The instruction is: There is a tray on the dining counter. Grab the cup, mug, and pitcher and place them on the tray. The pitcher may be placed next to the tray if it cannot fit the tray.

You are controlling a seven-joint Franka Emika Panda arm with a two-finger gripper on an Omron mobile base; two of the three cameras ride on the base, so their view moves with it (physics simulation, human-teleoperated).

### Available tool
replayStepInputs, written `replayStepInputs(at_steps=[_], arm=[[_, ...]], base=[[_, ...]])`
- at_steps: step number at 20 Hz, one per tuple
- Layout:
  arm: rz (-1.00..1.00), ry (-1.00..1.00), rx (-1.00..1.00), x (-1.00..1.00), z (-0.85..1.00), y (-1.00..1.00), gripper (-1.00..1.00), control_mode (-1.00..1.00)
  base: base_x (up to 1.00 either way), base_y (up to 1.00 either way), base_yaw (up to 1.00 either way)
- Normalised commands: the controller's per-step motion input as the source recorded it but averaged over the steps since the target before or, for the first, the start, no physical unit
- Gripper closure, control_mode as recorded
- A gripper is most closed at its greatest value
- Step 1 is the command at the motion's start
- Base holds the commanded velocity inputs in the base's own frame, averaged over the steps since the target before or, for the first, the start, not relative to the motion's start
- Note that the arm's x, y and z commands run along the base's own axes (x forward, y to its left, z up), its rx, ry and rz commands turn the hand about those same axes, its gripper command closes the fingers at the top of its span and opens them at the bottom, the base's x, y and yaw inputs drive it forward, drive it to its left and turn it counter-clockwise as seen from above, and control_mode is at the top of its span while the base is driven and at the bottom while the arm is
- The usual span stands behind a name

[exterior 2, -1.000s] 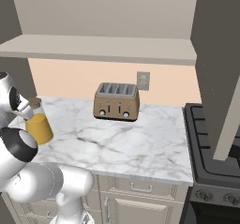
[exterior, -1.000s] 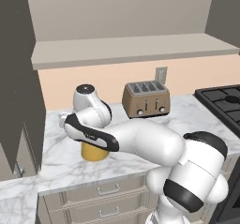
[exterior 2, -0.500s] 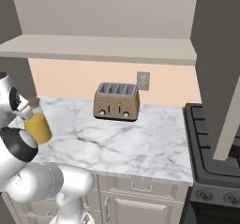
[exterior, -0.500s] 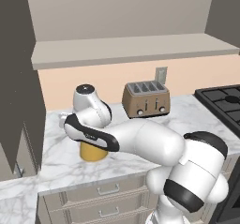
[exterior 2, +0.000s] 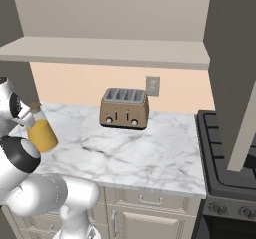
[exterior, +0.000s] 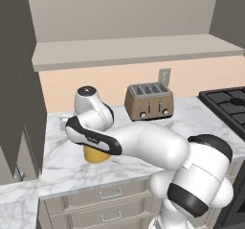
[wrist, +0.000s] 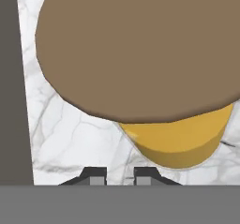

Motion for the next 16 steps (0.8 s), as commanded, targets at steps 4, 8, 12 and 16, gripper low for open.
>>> replayStepInputs(at_steps=[4, 8, 12, 16], arm=[[0.0, 0.0, 0.0, 0.0, 0.0, 0.0, 1.0, -1.0], [0.0, 0.0, 0.0, 0.0, 0.0, -0.08, 1.0, -1.0], [0.03, 0.0, 0.07, 0.0, 0.05, -0.48, 1.0, -1.0], [0.05, 0.0, 0.09, 0.0, 0.07, -0.59, 1.0, -1.0]], base=[[0.0, 0.0, 0.0], [0.0, 0.0, 0.0], [0.0, 0.0, 0.0], [0.0, 0.0, 0.0]])
